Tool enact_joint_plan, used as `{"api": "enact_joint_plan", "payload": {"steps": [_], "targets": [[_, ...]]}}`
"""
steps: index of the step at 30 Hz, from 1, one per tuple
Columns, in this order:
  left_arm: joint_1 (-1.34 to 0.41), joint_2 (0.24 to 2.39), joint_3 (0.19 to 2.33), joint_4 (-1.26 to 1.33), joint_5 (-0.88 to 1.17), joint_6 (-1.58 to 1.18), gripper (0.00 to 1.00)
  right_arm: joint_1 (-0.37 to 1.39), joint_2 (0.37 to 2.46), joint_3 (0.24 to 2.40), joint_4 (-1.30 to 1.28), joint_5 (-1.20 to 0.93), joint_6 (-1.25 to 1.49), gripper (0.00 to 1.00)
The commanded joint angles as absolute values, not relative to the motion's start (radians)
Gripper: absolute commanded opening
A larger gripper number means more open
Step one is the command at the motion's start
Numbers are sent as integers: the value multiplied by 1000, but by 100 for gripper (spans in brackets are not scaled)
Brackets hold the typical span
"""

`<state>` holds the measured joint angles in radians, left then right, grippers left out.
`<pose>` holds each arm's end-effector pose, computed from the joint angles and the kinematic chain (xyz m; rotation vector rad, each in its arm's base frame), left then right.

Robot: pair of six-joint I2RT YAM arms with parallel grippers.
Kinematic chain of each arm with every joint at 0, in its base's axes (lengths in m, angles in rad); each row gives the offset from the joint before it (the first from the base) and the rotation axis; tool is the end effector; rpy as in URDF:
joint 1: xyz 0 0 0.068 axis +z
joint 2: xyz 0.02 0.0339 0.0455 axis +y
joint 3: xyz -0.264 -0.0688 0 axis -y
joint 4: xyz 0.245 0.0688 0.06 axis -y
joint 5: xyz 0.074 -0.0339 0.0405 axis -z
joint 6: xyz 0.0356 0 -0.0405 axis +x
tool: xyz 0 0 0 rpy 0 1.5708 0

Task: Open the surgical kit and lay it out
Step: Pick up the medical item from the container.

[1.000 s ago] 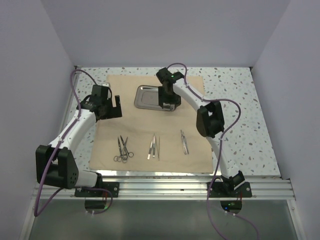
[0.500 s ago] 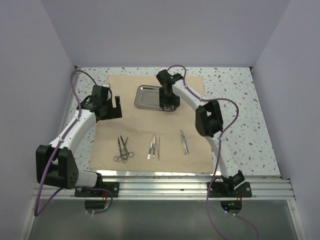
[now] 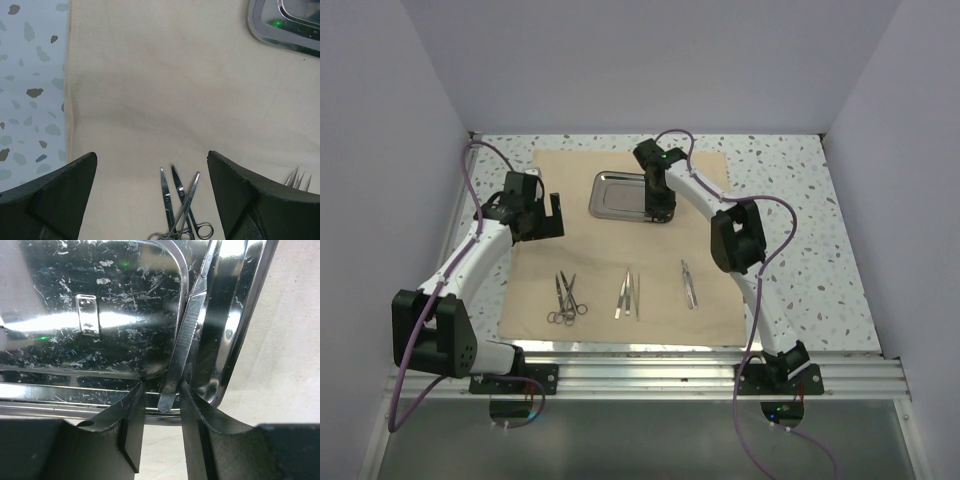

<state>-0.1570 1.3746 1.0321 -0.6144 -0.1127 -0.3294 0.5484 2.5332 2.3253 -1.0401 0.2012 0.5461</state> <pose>0.2796 -0.0402 0.2573 -0.2618 2.5060 -0.0544 0.4503 0.2667 0.1693 0.0422 2.7628 -0.0041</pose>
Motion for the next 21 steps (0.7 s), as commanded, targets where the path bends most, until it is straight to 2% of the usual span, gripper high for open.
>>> {"api": "enact_joint_plan", "payload": {"steps": [1,5,8,13,21], "targets": [[-147,1376,1028,-586,-126,-322,95,543,2605,2318,-1080,253,558,36],[-146,1385,1031,-583,-126,-324,95,543,2599,2278,-1077,259,560,31],[-146,1393,1029,-580,-127,-324,95,542,2603,2263,-1080,261,560,22],[-146,1399,1029,-578,-126,-322,95,543,2609,2264,-1089,264,558,0],[-146,1402,1035,-572,-117,-324,95,542,2577,2328,-1114,279,557,0]]}}
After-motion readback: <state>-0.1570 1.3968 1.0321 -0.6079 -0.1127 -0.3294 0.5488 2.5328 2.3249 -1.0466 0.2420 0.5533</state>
